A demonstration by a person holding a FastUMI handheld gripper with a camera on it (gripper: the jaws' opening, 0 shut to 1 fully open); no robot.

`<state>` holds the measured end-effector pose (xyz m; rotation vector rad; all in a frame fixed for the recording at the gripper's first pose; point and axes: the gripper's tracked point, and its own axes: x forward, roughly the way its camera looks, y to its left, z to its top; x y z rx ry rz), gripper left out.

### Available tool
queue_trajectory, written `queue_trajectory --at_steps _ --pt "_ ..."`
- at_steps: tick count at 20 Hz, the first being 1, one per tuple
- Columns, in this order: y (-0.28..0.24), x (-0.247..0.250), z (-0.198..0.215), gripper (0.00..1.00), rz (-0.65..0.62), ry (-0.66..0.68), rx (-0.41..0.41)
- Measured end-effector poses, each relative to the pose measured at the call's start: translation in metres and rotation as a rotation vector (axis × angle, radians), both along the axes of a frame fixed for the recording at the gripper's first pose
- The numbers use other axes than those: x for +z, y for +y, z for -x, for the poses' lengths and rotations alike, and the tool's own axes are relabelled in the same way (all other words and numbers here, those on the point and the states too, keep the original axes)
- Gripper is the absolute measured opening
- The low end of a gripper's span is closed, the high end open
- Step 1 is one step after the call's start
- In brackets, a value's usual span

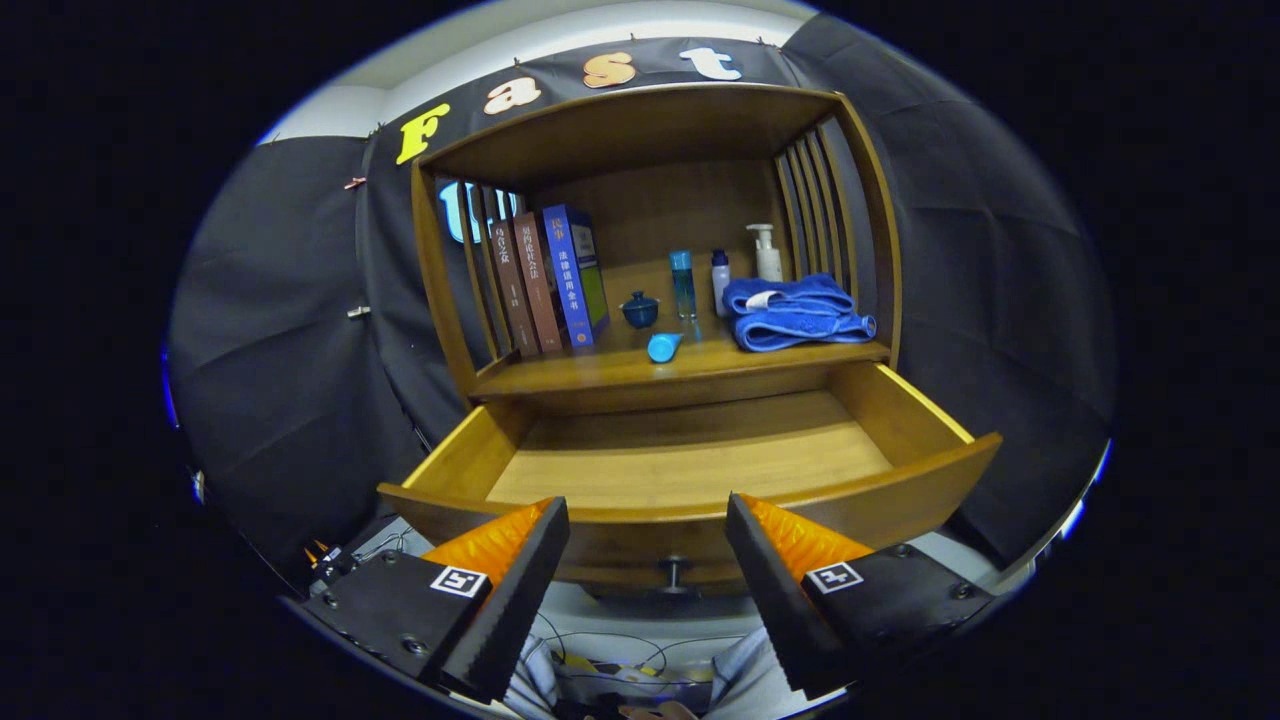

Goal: Pull open the drawer, take out the items inside it, and place them on the countertop above the cabinet.

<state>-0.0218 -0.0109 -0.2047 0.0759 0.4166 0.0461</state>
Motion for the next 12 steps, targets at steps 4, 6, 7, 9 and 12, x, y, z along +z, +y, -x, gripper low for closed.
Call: queue_trajectory --at_steps 4,6,7,9,12 --pt "-0.007 -0.033 -0.001 1.0 -0.014 0.046 -0.024" --pt "-0.008 -0.04 -0.004 1.0 -0.012 0.049 -0.031" --pt "-0.006 -0.043 -0.006 1.0 -0.006 0.051 -0.028" --pt "-0.003 -0.047 -0.012 1.0 0.004 0.057 -0.019" --pt "-0.008 -0.049 -0.016 0.99 0.02 0.05 -0.06"
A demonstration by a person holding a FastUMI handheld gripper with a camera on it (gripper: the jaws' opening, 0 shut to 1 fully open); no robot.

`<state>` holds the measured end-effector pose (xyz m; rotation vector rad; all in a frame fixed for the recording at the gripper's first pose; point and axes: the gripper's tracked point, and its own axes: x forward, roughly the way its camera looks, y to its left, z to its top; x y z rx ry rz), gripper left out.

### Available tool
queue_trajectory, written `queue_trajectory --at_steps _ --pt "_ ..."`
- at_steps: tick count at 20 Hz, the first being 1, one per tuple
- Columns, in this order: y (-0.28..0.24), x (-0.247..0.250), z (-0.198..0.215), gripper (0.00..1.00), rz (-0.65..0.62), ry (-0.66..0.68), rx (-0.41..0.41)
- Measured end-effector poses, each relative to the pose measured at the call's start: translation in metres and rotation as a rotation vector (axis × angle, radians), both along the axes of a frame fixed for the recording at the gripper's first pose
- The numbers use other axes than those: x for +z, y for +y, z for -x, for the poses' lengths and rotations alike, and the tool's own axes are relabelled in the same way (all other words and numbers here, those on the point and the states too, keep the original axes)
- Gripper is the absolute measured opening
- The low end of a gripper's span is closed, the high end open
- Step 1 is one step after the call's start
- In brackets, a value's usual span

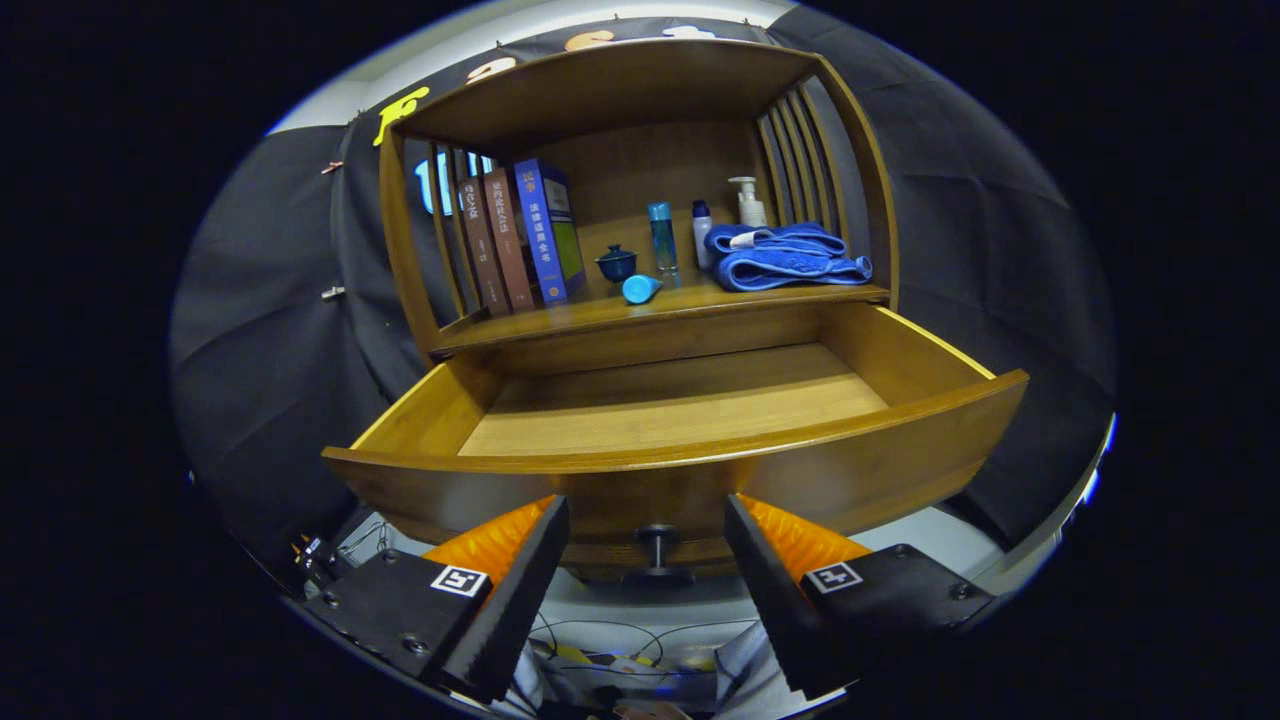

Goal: Pull open the drawer, take out the items inside it, and place them on the countertop above the cabinet.

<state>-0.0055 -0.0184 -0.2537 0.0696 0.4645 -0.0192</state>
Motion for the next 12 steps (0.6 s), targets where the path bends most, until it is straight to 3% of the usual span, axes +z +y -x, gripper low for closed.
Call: queue_trajectory --at_steps 5,12 --pt "0.0 -0.002 -0.019 0.99 0.014 0.0 -0.016" --pt "-0.001 -0.007 -0.078 0.99 -0.021 0.015 -0.03"
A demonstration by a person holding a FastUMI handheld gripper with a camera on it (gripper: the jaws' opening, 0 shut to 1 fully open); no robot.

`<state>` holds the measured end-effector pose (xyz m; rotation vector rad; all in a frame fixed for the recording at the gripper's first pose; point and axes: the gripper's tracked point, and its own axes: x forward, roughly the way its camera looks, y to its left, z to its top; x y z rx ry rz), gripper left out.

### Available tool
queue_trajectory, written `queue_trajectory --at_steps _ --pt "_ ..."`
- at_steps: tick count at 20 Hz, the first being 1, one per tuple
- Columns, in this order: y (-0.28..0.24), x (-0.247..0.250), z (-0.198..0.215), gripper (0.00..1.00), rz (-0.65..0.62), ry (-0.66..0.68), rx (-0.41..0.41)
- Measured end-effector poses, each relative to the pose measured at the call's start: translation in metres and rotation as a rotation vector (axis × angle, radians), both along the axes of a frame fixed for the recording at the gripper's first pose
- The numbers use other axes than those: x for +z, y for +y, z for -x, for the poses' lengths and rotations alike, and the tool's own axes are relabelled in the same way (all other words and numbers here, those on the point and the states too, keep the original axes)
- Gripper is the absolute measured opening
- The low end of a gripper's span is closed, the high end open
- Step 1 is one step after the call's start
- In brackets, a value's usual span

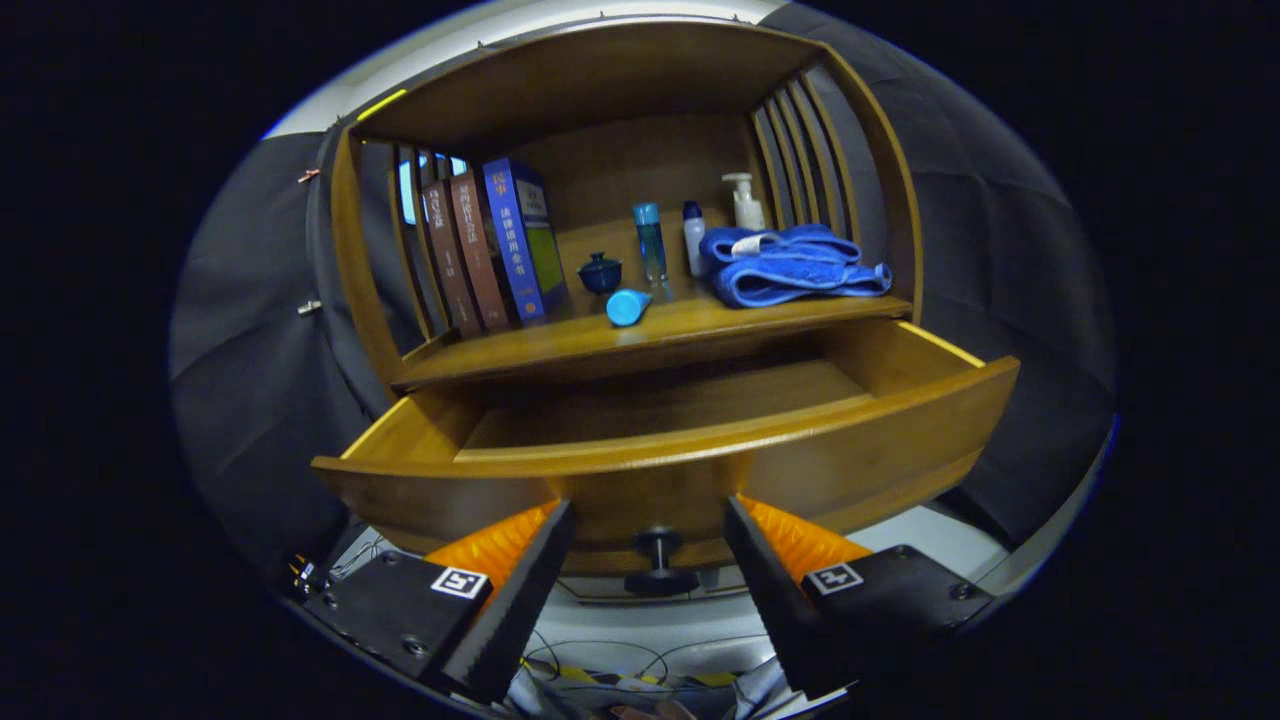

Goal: Pull open the drawer, take out the items inside it, and place them on the countertop above the cabinet.

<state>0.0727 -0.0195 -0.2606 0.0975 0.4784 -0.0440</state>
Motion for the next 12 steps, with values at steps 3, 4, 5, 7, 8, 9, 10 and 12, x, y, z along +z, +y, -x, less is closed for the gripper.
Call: queue_trajectory --at_steps 3,4,5,7,8,9,10,12 --pt "0.001 -0.002 -0.027 1.0 -0.004 0.001 -0.001" --pt "0.001 -0.004 -0.036 1.0 -0.003 0.0 -0.002" --pt "0.001 -0.004 -0.044 1.0 0.001 0.0 -0.002" --pt "0.0 -0.007 -0.062 1.0 0.006 -0.003 -0.001" --pt "0.0 -0.008 -0.069 1.0 0.002 -0.003 -0.003" --pt "0.0 -0.009 -0.076 1.0 -0.004 -0.003 -0.005" --pt "0.0 -0.011 -0.083 1.0 -0.01 -0.003 -0.006" --pt "0.0 -0.011 -0.091 1.0 -0.014 -0.008 -0.01"
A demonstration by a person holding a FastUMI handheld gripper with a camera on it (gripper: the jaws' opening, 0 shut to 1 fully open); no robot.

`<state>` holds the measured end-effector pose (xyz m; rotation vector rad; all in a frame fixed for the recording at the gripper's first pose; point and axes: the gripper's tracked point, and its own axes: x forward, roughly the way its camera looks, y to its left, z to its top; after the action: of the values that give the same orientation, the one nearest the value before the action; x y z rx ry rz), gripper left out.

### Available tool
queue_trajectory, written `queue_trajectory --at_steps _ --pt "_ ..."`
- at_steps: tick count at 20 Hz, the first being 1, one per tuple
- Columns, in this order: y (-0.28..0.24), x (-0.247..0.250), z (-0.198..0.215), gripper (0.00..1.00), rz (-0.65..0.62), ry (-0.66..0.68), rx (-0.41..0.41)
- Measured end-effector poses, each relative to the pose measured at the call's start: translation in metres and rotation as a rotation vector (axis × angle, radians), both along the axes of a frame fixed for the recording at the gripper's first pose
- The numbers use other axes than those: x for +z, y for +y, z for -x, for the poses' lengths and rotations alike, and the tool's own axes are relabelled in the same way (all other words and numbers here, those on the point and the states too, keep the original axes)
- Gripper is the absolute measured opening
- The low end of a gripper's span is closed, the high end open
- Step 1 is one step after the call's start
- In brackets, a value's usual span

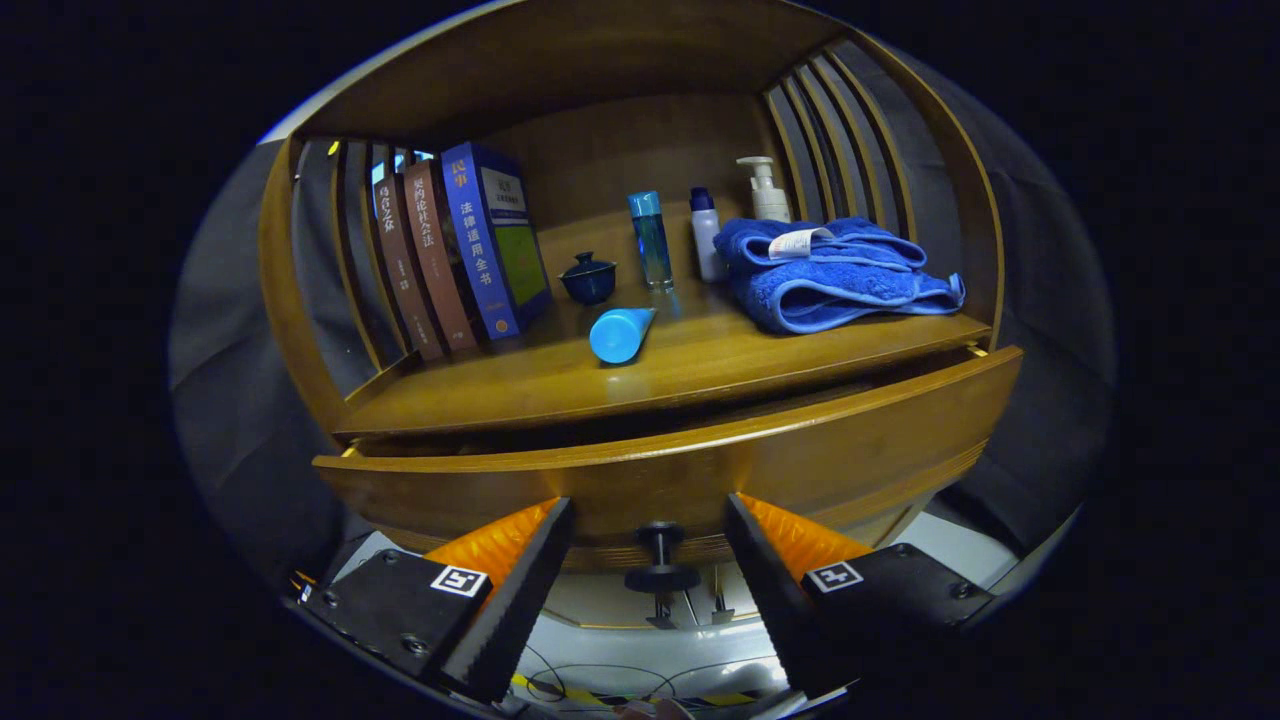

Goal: Pull open the drawer, take out the items inside it, and place them on the countertop above the cabinet.

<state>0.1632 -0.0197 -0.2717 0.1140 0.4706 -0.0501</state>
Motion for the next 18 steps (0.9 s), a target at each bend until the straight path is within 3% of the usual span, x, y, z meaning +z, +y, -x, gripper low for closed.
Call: queue_trajectory --at_steps 7,18 --pt "0.0 -0.003 -0.016 1.0 0.025 -0.006 -0.004" --pt "-0.001 0.01 -0.007 1.0 0.008 -0.015 -0.001"
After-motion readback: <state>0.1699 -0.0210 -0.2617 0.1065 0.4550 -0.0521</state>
